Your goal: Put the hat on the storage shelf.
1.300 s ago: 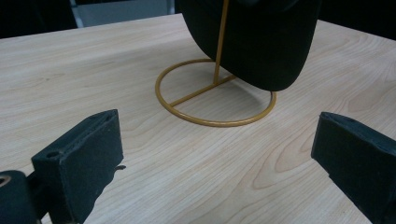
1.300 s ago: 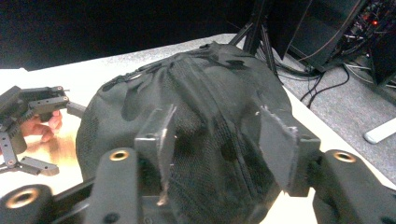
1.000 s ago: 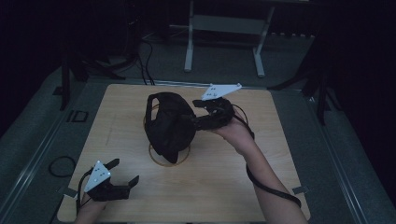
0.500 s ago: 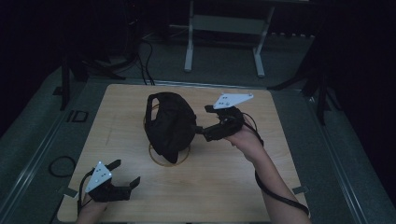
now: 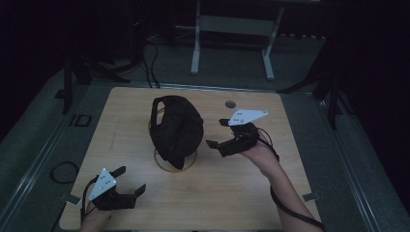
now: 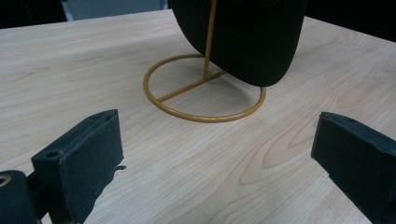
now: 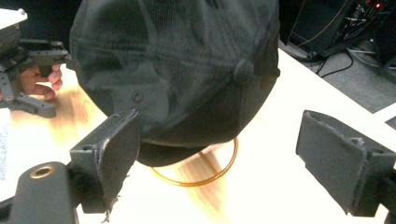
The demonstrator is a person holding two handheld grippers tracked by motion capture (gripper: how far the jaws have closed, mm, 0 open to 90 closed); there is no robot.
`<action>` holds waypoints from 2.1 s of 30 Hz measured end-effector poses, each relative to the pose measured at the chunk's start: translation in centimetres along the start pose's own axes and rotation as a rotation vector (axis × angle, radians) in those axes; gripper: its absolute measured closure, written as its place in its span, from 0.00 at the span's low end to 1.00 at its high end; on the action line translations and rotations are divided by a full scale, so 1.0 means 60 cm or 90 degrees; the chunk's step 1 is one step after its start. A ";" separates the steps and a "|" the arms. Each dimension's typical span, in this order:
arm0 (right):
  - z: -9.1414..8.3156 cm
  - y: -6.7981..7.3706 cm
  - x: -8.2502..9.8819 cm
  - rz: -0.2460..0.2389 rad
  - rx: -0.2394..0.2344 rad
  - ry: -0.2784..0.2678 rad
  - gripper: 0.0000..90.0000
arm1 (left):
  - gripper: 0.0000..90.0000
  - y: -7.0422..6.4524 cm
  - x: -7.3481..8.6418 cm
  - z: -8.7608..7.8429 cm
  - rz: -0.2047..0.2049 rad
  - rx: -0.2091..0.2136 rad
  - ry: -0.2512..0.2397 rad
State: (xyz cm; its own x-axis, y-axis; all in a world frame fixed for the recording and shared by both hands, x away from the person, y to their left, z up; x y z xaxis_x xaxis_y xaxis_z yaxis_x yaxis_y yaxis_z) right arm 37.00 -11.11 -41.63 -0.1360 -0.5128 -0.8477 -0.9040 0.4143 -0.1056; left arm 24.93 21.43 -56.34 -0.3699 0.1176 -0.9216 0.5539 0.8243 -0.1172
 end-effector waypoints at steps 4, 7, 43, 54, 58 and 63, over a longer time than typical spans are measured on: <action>0.001 0.002 0.018 0.005 0.000 0.002 0.15 | 0.03 -0.001 0.001 0.000 -0.001 0.002 0.002; 0.003 0.003 0.032 0.005 0.003 0.002 0.15 | 0.03 -0.002 0.001 0.001 0.001 0.002 0.002; 0.028 0.023 0.214 0.070 -0.021 0.032 0.15 | 0.03 -0.002 0.005 0.003 0.007 0.004 0.011; 0.025 0.028 0.260 0.072 -0.020 0.049 0.15 | 0.03 -0.002 0.007 0.005 0.008 0.007 0.016; 0.024 0.030 0.278 0.079 -0.022 0.059 0.15 | 0.03 -0.001 0.008 0.005 0.007 0.007 0.016; 0.018 0.031 0.297 0.086 -0.015 0.066 0.15 | 0.03 -0.002 0.009 0.006 0.007 0.009 0.019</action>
State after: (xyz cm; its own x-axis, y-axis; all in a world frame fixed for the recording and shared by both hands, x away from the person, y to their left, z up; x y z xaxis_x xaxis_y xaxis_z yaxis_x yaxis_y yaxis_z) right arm 33.36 -18.67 -57.46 -0.2976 -0.5289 -0.7948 -0.8837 0.4676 0.0197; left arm 24.94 21.20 -56.94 -0.3860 0.1429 -0.9114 0.5680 0.8153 -0.1127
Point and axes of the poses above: each handheld gripper's, and its own axes: z roughly forward along the jaws, x roughly out of its underside, y roughly to its left, the point moved 5 cm from there along z, roughly forward along the jaws, and after that the axes turned 4 degrees about -z, right-handed, at the moved point
